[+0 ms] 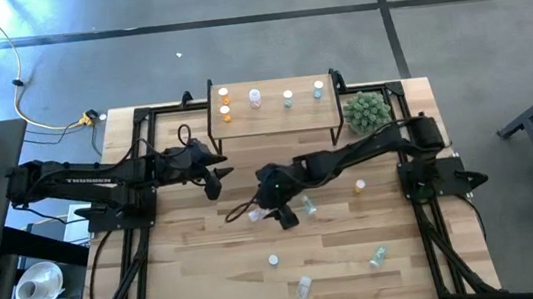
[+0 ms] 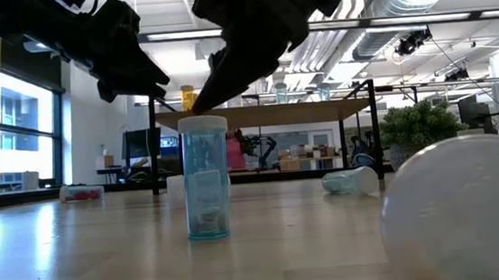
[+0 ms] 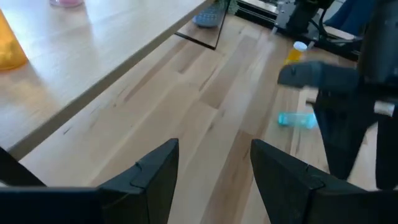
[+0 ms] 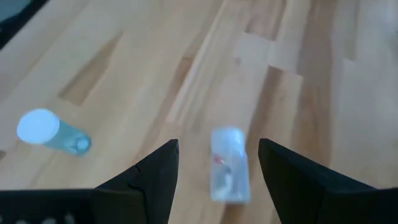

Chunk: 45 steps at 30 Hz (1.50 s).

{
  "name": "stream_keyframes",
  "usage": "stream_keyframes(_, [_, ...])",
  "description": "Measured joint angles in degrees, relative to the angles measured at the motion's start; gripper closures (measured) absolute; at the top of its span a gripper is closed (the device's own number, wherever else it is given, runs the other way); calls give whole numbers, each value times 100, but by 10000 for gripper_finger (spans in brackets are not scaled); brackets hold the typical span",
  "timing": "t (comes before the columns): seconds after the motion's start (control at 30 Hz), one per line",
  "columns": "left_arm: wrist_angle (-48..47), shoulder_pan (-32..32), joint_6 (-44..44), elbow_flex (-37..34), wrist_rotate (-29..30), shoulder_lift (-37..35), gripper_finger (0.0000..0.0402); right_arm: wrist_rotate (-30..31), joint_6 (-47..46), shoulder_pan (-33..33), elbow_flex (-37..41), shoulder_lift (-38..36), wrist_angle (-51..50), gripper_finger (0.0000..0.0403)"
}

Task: Pick and place medicine bottles onto shelf by color
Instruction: Put the top transparent pill bottle on the shelf and aligned with the other transparent pill bottle

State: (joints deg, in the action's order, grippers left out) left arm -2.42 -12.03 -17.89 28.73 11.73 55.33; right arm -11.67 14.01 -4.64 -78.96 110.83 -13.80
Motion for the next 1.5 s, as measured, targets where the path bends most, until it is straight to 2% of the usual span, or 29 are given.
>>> stream_keyframes(0.13, [-11, 0, -90, 0, -11, 0, 211, -45, 5, -29, -17, 183, 353, 190])
stream_keyframes(0.33, [-21, 0, -149, 0, -8, 0, 211, -58, 55, -29, -413, 435, 299, 190])
stream_keyframes(0.8, [-57, -6, -147, 0, 42, 0, 211, -51, 204, 49, -1385, 1258, -641, 190])
stream_keyframes(1.0, [-62, -7, -149, 0, 92, 0, 211, 3, 132, 52, -1440, 1472, -781, 190])
stream_keyframes(1.17, [-75, -7, -146, 0, 92, 0, 211, 488, 132, 49, -1440, 1508, -838, 190])
stream_keyframes(1.5, [-74, -7, -147, 0, 92, 0, 211, 496, -4, 50, -1440, 1614, -960, 190])
